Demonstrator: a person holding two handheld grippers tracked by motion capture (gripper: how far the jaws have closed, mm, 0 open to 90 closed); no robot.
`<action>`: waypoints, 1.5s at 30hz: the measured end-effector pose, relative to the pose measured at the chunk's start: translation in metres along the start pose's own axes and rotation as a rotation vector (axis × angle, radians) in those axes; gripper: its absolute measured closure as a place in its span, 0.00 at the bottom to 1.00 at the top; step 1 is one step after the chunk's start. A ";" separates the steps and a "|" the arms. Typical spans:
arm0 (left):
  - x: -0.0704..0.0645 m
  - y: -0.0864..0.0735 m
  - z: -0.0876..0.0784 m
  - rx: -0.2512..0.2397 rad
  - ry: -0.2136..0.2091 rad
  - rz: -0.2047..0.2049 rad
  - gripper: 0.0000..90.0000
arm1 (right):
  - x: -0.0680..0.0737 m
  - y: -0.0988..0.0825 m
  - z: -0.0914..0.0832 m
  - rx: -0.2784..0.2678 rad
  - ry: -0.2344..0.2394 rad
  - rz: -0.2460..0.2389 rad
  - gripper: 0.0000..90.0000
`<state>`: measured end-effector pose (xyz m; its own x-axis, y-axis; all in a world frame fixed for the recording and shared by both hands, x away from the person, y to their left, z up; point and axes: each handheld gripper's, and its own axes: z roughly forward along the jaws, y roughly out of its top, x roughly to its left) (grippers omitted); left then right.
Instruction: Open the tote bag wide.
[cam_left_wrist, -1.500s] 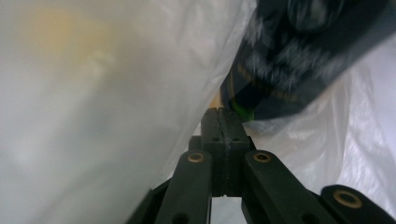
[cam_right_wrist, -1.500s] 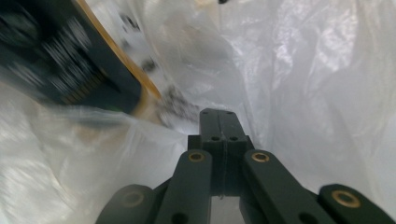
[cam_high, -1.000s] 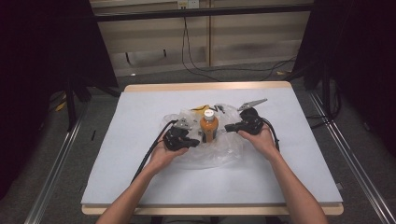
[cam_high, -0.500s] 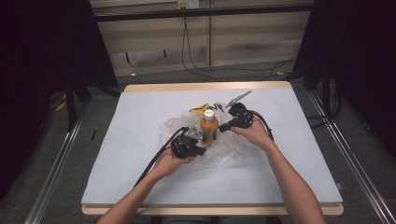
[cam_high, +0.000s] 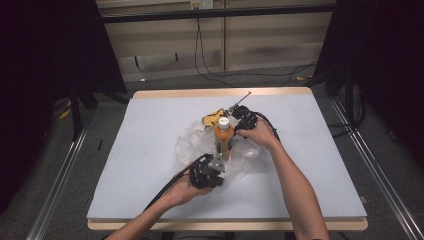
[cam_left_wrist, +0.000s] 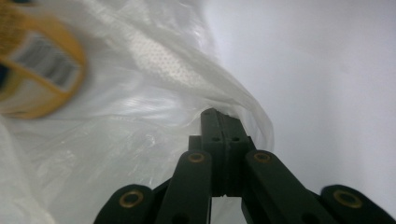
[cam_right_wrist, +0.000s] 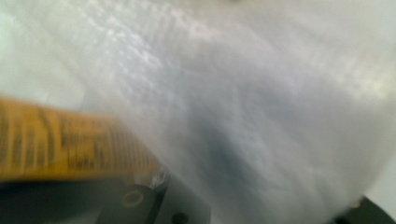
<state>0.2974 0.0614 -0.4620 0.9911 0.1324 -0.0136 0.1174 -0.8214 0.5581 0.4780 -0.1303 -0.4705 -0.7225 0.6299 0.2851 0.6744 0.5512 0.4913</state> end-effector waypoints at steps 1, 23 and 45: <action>0.000 0.000 0.000 0.000 0.000 0.000 1.00 | 0.000 0.000 0.000 0.000 0.000 0.000 1.00; -0.049 -0.010 -0.008 0.010 -0.125 0.074 1.00 | -0.025 0.022 0.004 -0.047 -0.201 0.071 1.00; -0.005 -0.012 -0.055 -0.246 -0.077 -0.099 1.00 | 0.013 -0.006 -0.073 -0.322 -0.039 -0.054 1.00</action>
<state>0.2877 0.1014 -0.4228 0.9786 0.1550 -0.1353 0.2040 -0.6457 0.7358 0.4540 -0.1652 -0.4096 -0.7455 0.6282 0.2226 0.5477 0.3870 0.7418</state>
